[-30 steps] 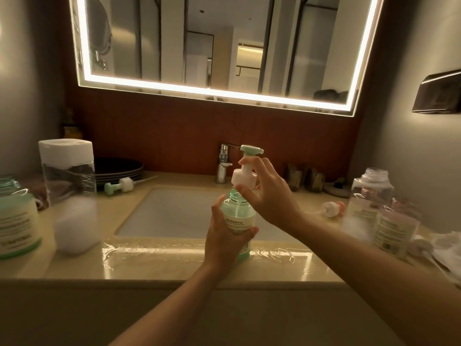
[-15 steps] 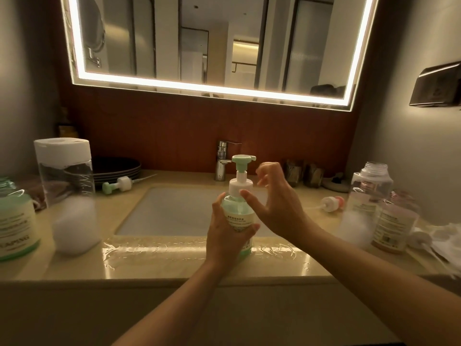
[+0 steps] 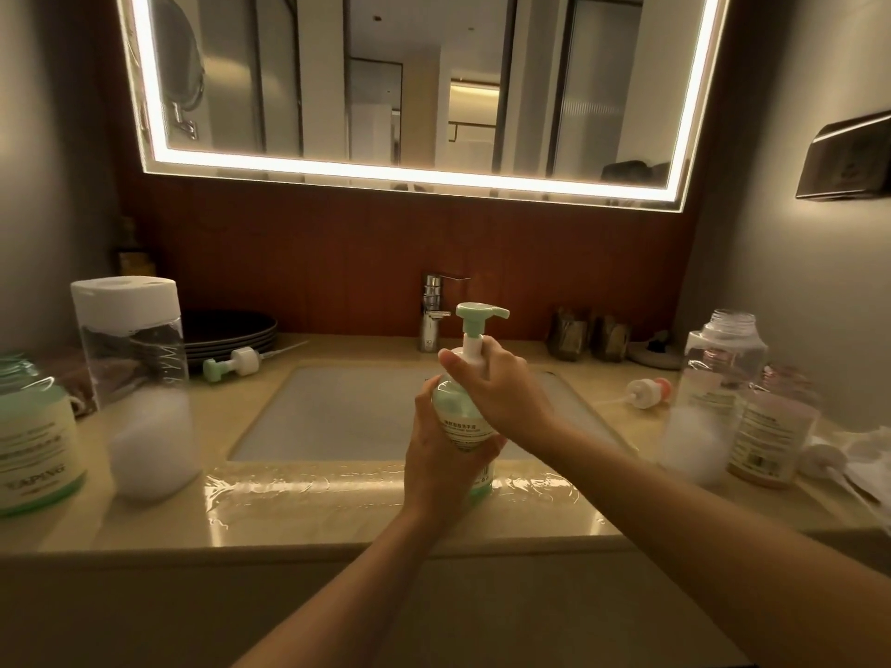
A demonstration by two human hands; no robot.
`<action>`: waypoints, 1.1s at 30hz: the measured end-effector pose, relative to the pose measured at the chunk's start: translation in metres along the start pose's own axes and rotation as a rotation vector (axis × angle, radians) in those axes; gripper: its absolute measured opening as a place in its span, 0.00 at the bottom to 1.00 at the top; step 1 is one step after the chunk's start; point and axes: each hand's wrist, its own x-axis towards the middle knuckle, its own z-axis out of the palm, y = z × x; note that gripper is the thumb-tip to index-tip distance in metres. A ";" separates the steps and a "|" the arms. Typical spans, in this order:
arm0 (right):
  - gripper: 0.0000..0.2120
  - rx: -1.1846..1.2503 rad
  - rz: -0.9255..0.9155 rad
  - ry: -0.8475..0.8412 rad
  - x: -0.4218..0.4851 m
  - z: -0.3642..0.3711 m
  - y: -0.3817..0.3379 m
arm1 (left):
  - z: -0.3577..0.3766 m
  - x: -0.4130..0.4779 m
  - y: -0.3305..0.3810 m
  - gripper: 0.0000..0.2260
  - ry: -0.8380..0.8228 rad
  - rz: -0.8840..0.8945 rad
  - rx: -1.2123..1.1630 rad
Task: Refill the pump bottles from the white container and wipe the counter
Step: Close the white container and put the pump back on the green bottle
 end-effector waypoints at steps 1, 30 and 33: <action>0.26 -0.078 -0.009 0.041 -0.002 0.000 0.000 | 0.000 0.000 0.000 0.39 -0.001 -0.001 -0.002; 0.43 -0.008 0.097 0.101 -0.013 0.009 -0.004 | -0.001 -0.002 0.006 0.41 -0.006 0.011 0.040; 0.51 0.052 0.110 0.070 -0.002 0.002 -0.009 | -0.001 -0.002 0.005 0.41 -0.006 -0.006 0.044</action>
